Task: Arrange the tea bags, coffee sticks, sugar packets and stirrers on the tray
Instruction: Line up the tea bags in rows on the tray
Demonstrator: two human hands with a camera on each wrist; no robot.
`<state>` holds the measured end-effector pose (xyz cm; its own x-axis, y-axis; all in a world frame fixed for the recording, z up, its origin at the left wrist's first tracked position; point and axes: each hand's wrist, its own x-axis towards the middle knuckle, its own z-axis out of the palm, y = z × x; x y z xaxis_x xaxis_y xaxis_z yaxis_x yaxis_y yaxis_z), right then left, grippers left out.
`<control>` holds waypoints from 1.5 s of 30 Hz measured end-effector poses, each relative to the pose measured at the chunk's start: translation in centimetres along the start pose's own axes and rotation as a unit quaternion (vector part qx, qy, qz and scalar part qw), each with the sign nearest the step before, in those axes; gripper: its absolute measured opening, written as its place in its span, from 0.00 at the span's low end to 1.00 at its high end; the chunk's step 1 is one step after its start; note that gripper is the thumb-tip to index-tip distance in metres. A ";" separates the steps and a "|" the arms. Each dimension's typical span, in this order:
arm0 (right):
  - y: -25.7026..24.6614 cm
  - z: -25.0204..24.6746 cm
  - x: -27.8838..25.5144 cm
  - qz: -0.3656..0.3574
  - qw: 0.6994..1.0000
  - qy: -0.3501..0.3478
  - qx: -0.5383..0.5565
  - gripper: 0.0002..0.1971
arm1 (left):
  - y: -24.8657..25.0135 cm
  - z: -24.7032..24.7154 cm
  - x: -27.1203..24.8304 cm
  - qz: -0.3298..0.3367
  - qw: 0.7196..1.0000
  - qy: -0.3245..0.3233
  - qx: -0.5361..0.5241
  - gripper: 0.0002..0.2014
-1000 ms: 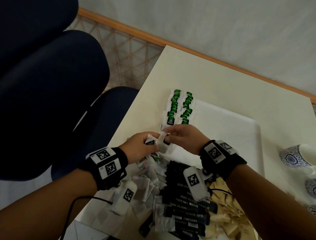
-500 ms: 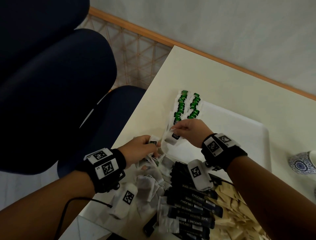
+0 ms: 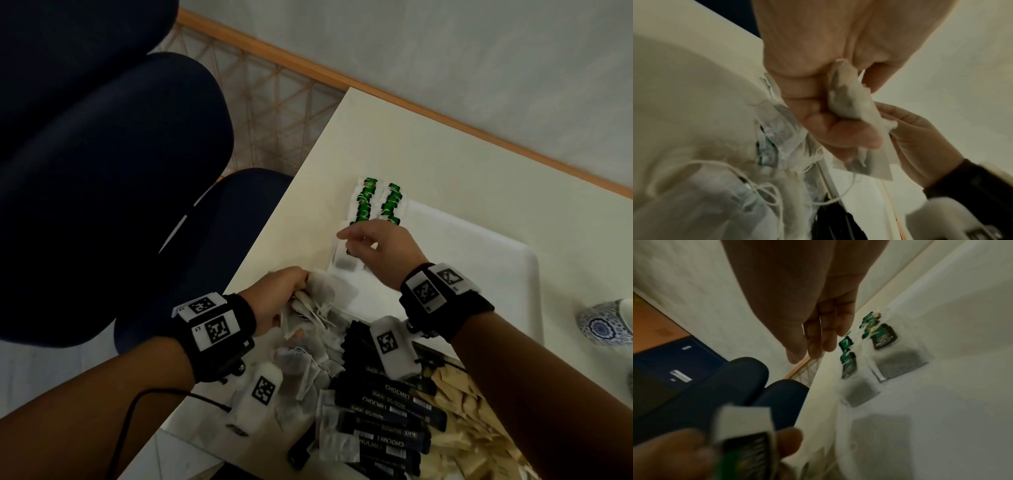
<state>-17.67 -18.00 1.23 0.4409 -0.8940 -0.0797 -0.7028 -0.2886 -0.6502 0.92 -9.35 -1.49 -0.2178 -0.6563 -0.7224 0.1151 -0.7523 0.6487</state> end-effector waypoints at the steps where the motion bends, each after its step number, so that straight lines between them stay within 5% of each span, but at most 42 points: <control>1: -0.3 0.1 -0.7 -0.017 1.000 -0.007 0.004 0.10 | 0.1 0.0 0.1 0.004 1.000 0.009 0.005 0.13; 6: -1.2 1.1 -3.5 -0.002 0.998 -0.049 0.036 0.10 | 0.4 0.8 0.0 0.046 0.997 0.002 0.060 0.06; 12: 0.0 1.6 -5.4 -0.073 0.995 -0.070 0.021 0.25 | 0.2 1.2 0.0 0.070 0.996 -0.001 0.052 0.08; 16: 0.5 1.6 -5.6 -0.075 0.992 -0.094 -0.026 0.19 | 0.3 1.5 0.1 0.066 0.997 -0.006 0.047 0.10; 21: 1.3 1.3 -5.6 -0.125 0.991 -0.022 -0.041 0.05 | 0.3 2.2 -0.2 0.052 0.998 -0.003 0.024 0.12; 24: 1.8 0.8 -5.4 -0.079 0.996 0.020 -0.028 0.08 | 0.2 1.9 -0.3 0.035 0.999 0.005 0.015 0.11; 29: 2.0 -0.1 -5.2 0.019 0.993 -0.072 -0.087 0.09 | 0.0 1.3 -0.3 0.016 1.000 0.010 0.008 0.15; 34: 2.5 -1.2 -3.2 0.092 0.986 -0.067 -0.121 0.11 | 0.0 0.3 -0.5 0.016 1.000 -0.019 0.010 0.15; 45: 4.1 -1.7 -0.3 0.143 0.980 -0.035 -0.134 0.11 | -0.1 0.1 -0.4 0.060 0.998 -0.022 0.002 0.10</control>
<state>-21.62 -19.46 -0.10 0.2352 -0.9287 -0.2865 -0.9204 -0.1181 -0.3727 0.92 -9.02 -1.24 -0.2445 -0.7383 -0.6286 0.1387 -0.6682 0.7310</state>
